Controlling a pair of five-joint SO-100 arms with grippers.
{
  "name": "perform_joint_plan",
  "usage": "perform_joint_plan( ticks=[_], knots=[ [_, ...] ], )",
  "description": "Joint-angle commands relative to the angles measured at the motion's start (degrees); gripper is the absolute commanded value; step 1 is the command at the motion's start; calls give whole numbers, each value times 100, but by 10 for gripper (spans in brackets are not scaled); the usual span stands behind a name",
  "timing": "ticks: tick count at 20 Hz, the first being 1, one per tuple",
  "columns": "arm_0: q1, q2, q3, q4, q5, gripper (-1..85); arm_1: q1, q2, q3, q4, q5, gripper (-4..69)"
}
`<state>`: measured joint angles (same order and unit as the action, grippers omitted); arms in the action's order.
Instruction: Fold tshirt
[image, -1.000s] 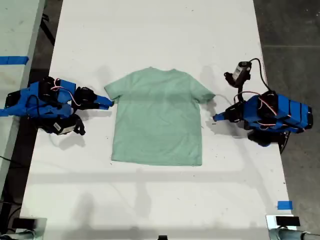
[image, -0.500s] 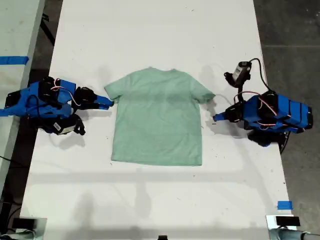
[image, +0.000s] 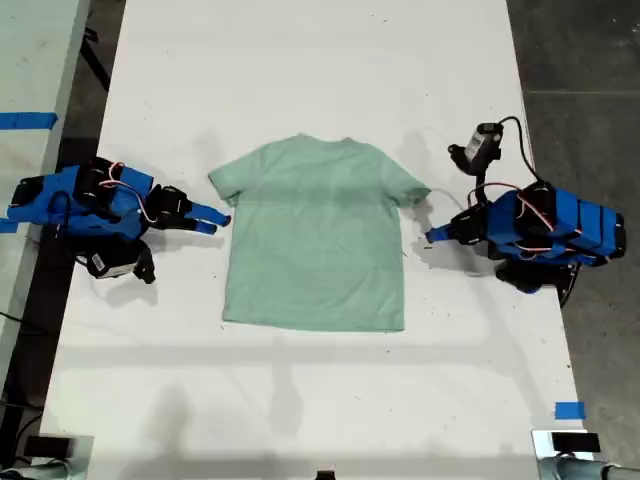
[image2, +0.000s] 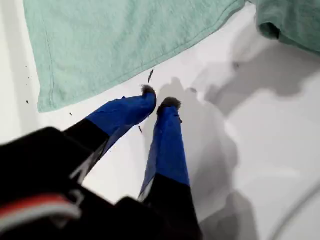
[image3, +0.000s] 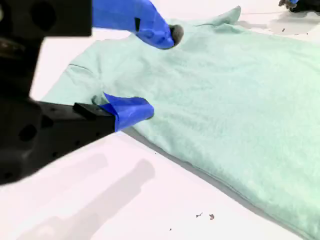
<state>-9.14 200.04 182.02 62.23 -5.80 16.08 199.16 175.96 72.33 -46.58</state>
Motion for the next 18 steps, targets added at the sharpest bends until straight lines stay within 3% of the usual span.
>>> perform_joint_plan(
  ticks=[1,3,4,6,9,11,14,15,18],
  knots=[
    [-35,615,35,18,-35,132,26,35,-44,70,-79,56],
    [255,615,35,-272,-35,114,26,35,-44,70,-9,56],
    [387,615,35,-422,-70,1,-18,44,-44,70,800,56],
    [835,615,18,-686,-79,1,-299,44,-44,70,3727,58],
    [615,615,18,-387,-35,1,-466,44,-44,70,4966,64],
    [598,615,18,-510,211,1,-475,44,-44,70,4781,-11],
    [510,615,0,-545,53,1,-896,53,-149,44,4983,-12],
    [466,615,0,-677,-53,1,-993,62,-149,-88,4518,-12],
    [264,431,-167,-773,-299,1,-905,62,-554,-88,4544,-13]
  ],
)
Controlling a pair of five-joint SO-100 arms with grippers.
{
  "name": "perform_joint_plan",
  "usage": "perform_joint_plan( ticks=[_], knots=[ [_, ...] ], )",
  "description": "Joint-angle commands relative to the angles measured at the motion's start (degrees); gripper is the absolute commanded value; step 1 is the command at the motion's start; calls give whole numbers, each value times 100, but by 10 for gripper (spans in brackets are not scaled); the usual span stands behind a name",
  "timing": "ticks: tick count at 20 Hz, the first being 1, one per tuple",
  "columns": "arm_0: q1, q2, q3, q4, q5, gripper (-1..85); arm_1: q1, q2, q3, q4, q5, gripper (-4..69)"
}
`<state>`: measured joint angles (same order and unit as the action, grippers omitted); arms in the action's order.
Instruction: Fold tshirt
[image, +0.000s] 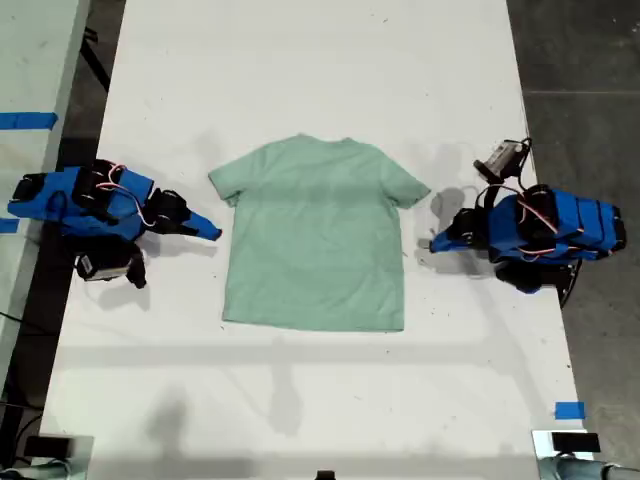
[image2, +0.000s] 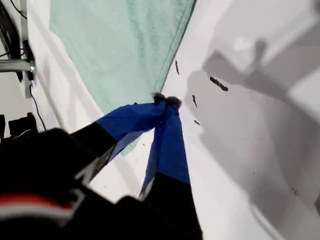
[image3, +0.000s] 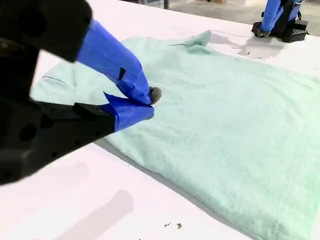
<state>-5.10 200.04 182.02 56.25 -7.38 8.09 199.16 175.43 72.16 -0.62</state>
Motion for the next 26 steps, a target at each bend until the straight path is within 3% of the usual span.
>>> perform_joint_plan(
  ticks=[1,6,10,16,19,22,26],
  knots=[
    [-193,290,-343,-176,-149,1,-97,53,-668,-88,-141,-14],
    [-439,-993,-1529,-35,-105,1,343,-1951,-2373,-9,-932,-14],
    [-976,-3252,-3577,844,308,1,1239,-4395,-4447,404,-2259,-14],
    [-2663,-5537,-6064,2505,2065,1,2654,-7339,-7603,1582,-3999,-13],
    [-3401,-6636,-6882,2804,2874,1,3103,-8394,-8974,2092,-4570,-2],
    [-3709,-7409,-7321,2918,3278,4,3410,-8851,-9325,2180,-4939,53],
    [-3841,-7646,-7365,2900,3401,89,3823,-9009,-8420,1714,-5520,324]
  ],
)
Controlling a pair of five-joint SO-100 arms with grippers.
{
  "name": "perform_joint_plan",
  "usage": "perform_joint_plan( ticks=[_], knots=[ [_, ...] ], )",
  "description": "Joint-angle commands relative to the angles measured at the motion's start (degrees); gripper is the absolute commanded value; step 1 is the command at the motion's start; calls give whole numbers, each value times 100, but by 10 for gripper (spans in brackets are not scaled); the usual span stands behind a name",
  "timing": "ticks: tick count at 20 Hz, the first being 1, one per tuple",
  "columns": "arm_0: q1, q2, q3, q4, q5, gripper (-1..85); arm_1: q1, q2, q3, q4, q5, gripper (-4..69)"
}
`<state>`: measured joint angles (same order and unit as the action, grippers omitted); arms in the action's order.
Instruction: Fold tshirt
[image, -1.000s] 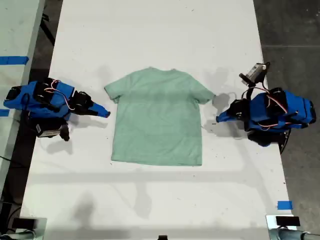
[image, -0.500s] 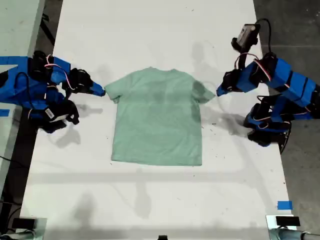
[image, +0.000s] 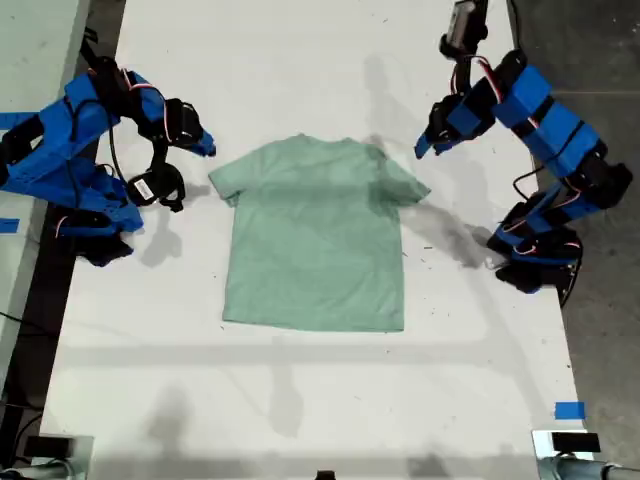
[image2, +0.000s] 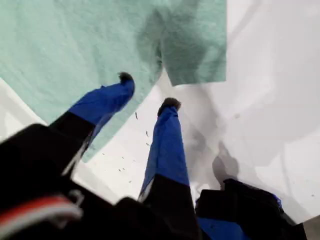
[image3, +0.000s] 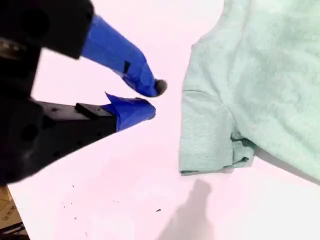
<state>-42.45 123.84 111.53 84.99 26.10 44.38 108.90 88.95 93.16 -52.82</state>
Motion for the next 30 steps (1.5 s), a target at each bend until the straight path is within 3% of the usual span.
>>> perform_joint_plan(
  ticks=[1,7,12,14,17,20,24,27,30],
  knots=[
    [-105,-53,-316,18,53,90,255,0,615,-686,-431,367],
    [-97,-290,-299,-18,53,110,562,-369,2760,-2725,-633,394],
    [-79,-510,-299,-123,62,98,861,-1758,2742,-3067,-396,352],
    [-79,-598,-290,-141,62,94,861,-2206,2417,-2936,-360,307],
    [-79,-668,-290,-185,62,89,888,-2470,2083,-2751,-360,75],
    [-97,-712,-290,-211,62,85,870,-2549,1758,-2470,-466,47],
    [-88,-747,-290,-211,53,84,527,-2470,791,-1406,-448,-9],
    [-79,-747,-264,-229,44,84,-88,-2373,-316,-650,-193,-17],
    [-79,-756,-264,-246,35,84,-765,-2558,-1600,-422,141,-17]
  ],
)
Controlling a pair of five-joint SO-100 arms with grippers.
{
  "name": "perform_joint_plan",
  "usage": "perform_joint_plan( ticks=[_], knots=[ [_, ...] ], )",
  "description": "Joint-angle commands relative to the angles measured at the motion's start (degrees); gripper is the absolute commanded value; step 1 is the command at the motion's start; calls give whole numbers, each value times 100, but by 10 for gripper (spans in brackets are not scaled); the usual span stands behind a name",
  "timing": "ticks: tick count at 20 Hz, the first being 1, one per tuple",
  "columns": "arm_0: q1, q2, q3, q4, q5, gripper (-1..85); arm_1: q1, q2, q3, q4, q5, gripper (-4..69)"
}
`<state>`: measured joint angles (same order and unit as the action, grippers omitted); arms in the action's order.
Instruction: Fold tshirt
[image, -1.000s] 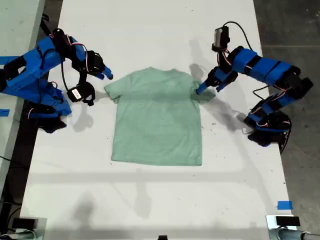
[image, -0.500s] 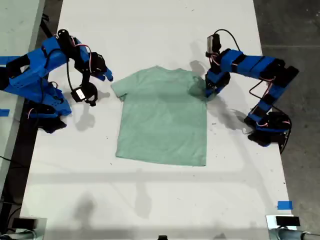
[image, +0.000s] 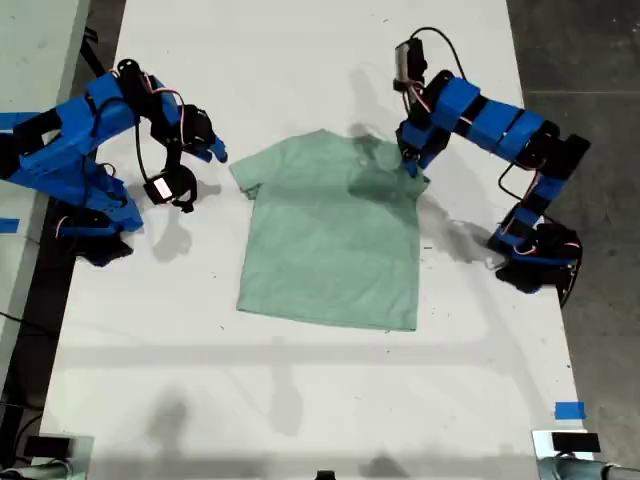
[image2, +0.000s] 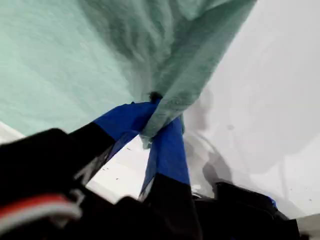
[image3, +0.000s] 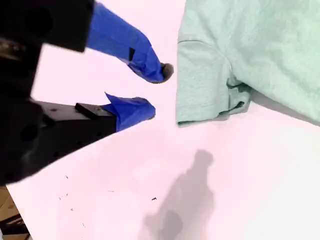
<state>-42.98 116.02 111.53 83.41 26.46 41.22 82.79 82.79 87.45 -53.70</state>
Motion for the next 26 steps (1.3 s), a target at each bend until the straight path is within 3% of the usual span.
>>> perform_joint_plan(
  ticks=[1,5,10,11,12,13,14,17,19,26],
  knots=[
    [-35,26,-264,-97,0,84,-659,-176,-1503,272,378,-17],
    [-35,26,-264,-141,-18,84,-1283,-1529,-3357,220,773,-17],
    [-18,26,-264,-185,-35,81,-1600,-2927,-3771,-1116,1415,-17],
    [-26,26,-264,-185,-35,81,-1608,-3015,-3788,-1292,1547,10],
    [-35,18,-264,-185,-35,84,-1617,-3050,-3867,-1283,1679,185],
    [-44,-18,-264,-185,-35,91,-1644,-2988,-3920,-1204,1644,409],
    [-62,-70,-264,-185,-26,106,-1644,-2839,-3964,-958,1591,442],
    [-220,-237,-281,-123,-9,151,-1406,-1978,-3955,193,1556,357],
    [-378,-316,-396,-62,88,185,-1274,-1178,-3709,642,1310,345],
    [-642,-1714,-1767,422,958,316,-1292,1125,-2013,765,791,310]
  ],
)
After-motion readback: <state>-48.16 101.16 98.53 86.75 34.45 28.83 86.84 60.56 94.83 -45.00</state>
